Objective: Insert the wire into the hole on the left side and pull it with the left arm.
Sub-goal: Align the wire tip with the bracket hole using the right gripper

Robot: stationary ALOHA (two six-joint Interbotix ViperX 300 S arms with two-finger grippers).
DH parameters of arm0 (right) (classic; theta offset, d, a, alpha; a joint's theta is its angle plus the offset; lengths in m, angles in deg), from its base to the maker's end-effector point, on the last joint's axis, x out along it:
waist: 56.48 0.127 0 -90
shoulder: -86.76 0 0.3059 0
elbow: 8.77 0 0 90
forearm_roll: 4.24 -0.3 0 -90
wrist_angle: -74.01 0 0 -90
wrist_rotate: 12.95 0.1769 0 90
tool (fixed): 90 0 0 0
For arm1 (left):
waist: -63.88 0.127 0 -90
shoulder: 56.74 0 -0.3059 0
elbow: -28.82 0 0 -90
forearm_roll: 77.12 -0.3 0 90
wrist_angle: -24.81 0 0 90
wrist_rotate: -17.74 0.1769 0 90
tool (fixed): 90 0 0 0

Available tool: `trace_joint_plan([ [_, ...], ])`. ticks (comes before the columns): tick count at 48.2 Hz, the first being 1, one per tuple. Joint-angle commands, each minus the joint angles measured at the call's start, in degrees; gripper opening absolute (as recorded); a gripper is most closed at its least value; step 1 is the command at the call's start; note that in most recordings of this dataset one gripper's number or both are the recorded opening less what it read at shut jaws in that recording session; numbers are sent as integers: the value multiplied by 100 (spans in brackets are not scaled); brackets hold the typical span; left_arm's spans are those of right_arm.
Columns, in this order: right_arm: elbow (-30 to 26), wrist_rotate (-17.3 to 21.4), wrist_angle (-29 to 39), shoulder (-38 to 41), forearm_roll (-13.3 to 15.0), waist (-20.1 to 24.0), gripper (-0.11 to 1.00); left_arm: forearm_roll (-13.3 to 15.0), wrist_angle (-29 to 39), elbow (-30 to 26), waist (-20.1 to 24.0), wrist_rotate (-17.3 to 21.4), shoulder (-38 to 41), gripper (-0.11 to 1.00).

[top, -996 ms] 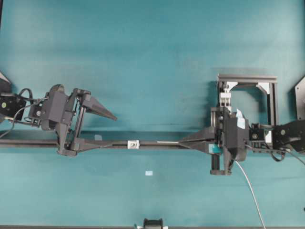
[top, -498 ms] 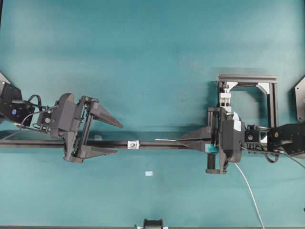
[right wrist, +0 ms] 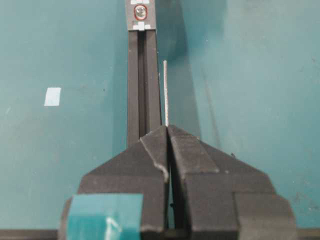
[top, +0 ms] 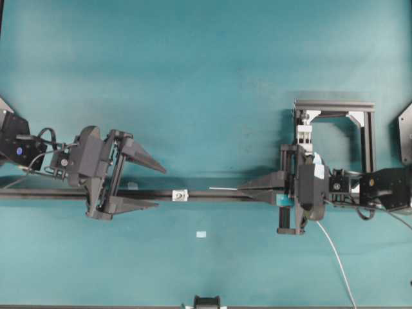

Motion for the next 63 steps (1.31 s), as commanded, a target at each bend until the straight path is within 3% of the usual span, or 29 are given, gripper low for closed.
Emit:
trace_joint_plan([
  [1, -79, -18, -88, -44, 53, 18, 1, -9, -62, -18, -26, -9, -62, 68],
  [63, -255, -53, -475, 290, 422, -35, 1, -18, -53, -62, -18, -9, -62, 65],
])
